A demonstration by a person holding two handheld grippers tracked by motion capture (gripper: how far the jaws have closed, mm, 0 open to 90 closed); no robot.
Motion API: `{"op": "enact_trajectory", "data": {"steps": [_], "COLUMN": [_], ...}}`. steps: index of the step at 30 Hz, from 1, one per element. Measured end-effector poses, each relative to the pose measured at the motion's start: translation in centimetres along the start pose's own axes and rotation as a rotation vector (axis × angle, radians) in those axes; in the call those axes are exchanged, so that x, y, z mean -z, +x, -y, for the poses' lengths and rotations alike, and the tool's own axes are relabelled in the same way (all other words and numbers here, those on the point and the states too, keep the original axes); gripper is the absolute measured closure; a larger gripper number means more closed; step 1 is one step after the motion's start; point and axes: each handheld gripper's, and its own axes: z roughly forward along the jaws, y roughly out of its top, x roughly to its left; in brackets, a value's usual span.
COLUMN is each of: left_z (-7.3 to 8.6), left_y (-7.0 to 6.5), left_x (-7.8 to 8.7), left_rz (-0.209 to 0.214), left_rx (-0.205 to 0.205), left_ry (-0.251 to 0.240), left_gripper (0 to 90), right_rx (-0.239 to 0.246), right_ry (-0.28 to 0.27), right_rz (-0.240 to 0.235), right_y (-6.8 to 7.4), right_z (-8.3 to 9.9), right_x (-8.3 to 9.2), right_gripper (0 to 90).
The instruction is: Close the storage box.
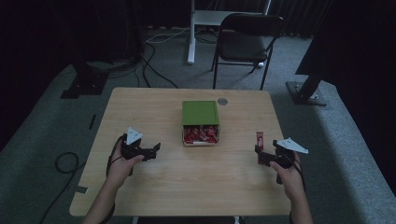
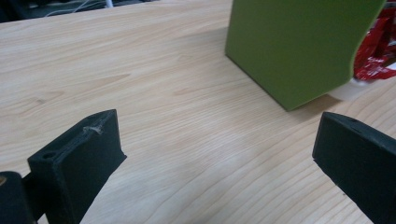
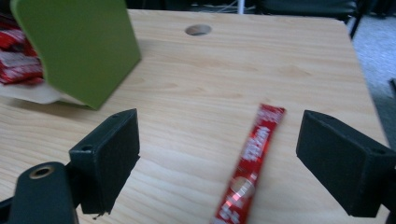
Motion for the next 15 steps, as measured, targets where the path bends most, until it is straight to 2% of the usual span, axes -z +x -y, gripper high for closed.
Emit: {"op": "enact_trajectory", "data": {"steps": [3,4,8,15], "left_z": [0.2,0.4,0.8,2.2], "left_y": [0.4,0.8,1.5,2.7], "left_x": [0.3,0.5,1.1,1.7], "left_rz": [-0.007,-0.018,-0.032,-0.06], "left_rx": [0.009,0.011,0.02,0.05], "left_ry": [0.001,0.006,0.006,0.031], "left_gripper": [2.0,2.0,2.0,1.9], "right_rx": [-0.009,-0.009,-0.027,-0.034], "right_ry": [0.005,0.012,0.028,0.067], "right_rz": [0.005,0.023,0.041,0.064], "right_y": [-0.4,-0.8,-1.5,-2.1], "right_z": [0.5,0.9,1.9,3.3], "right_x": [0.3,0.5,0.8,1.1], "right_gripper": [13.0,13.0,13.0,13.0]}}
